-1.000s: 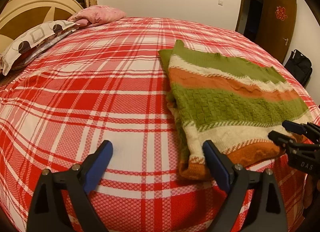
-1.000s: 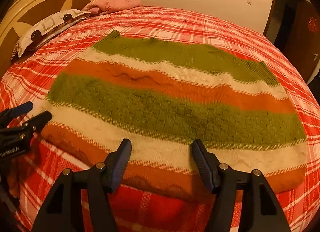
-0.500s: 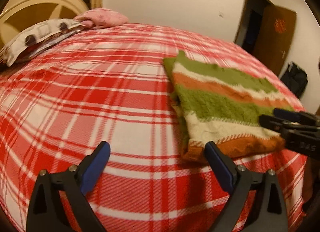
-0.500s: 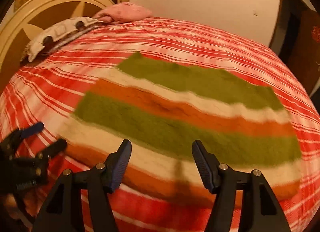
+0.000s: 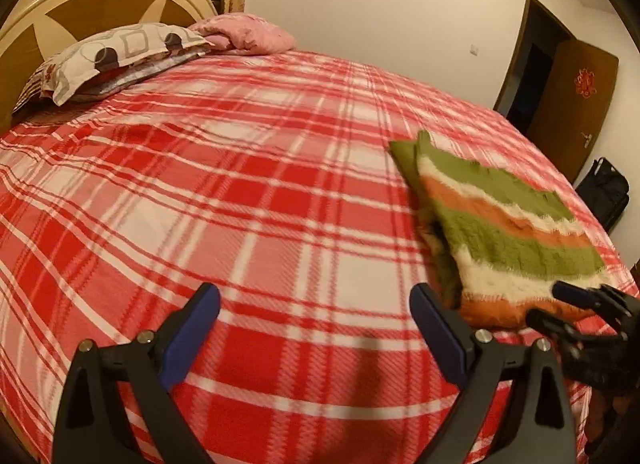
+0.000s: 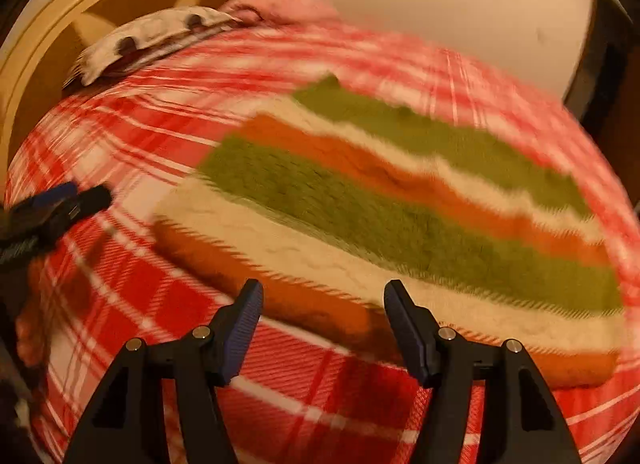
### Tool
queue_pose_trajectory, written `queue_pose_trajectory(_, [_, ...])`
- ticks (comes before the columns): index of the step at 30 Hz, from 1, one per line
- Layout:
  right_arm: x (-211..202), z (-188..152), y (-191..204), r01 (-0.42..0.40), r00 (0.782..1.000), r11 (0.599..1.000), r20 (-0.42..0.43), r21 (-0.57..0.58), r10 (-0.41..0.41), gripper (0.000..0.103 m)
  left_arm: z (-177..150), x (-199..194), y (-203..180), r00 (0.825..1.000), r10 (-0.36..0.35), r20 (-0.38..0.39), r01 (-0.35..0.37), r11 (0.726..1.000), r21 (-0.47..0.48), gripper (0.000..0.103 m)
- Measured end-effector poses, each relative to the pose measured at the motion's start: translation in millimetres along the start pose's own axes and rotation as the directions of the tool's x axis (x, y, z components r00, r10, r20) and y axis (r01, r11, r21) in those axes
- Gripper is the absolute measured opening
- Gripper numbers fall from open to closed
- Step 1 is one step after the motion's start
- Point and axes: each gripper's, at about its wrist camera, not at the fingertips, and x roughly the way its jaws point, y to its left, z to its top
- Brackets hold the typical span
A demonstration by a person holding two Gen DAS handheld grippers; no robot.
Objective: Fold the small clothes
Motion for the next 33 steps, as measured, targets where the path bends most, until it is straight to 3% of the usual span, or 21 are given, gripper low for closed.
queue_pose_trajectory(3, [-16, 1, 41, 0.033, 0.997, 0.987, 0.073, -0.158, -0.022, 0.064, 13, -3, 15, 1.0, 0.003, 0.02, -0.002, 1.0, -0.026, 0.098])
queue_pose_trajectory(6, [-13, -1, 81, 0.098, 0.991, 0.946, 0.122, -0.308, -0.063, 0.064, 24, -3, 23, 1.0, 0.0, 0.021, 0.0, 1.0, -0.028, 0.098])
queue_pose_trajectory(13, [11, 1, 117, 0.247, 0.964, 0.863, 0.202, -0.441, -0.173, 0.063, 40, 15, 45, 0.993, -0.095, -0.067, 0.092, 0.995, -0.041, 0.098])
queue_pose_trajectory(14, [13, 1, 118, 0.264, 0.96, 0.855, 0.21, -0.446, -0.186, 0.057, 42, 19, 49, 0.989, -0.121, -0.084, 0.116, 0.992, -0.052, 0.098])
queue_pose_trajectory(16, [18, 3, 117, 0.263, 0.961, 0.854, 0.206, -0.45, -0.187, 0.045, 45, 25, 53, 0.98, -0.172, -0.104, 0.166, 0.984, -0.06, 0.098])
queue_pose_trajectory(18, [20, 3, 116, 0.255, 0.963, 0.854, 0.199, -0.454, -0.181, 0.022, 50, 31, 55, 0.974, -0.197, -0.113, 0.19, 0.98, -0.065, 0.098])
queue_pose_trajectory(21, [18, 0, 116, 0.231, 0.968, 0.867, 0.194, -0.442, -0.159, 0.014, 63, 42, 48, 0.961, -0.241, -0.134, 0.238, 0.97, -0.043, 0.098])
queue_pose_trajectory(24, [12, 0, 110, 0.215, 0.969, 0.886, 0.199, -0.41, -0.143, 0.012, 79, 56, 37, 0.945, -0.297, -0.139, 0.293, 0.955, -0.046, 0.098])
queue_pose_trajectory(29, [10, 5, 99, 0.189, 0.974, 0.903, 0.193, -0.386, -0.121, 0.01, 102, 88, 1, 0.894, -0.409, -0.183, 0.407, 0.912, -0.053, 0.098])
queue_pose_trajectory(33, [12, 6, 99, 0.181, 0.975, 0.906, 0.188, -0.382, -0.116, 0.01, 110, 117, -27, 0.874, -0.428, -0.229, 0.428, 0.902, -0.053, 0.095])
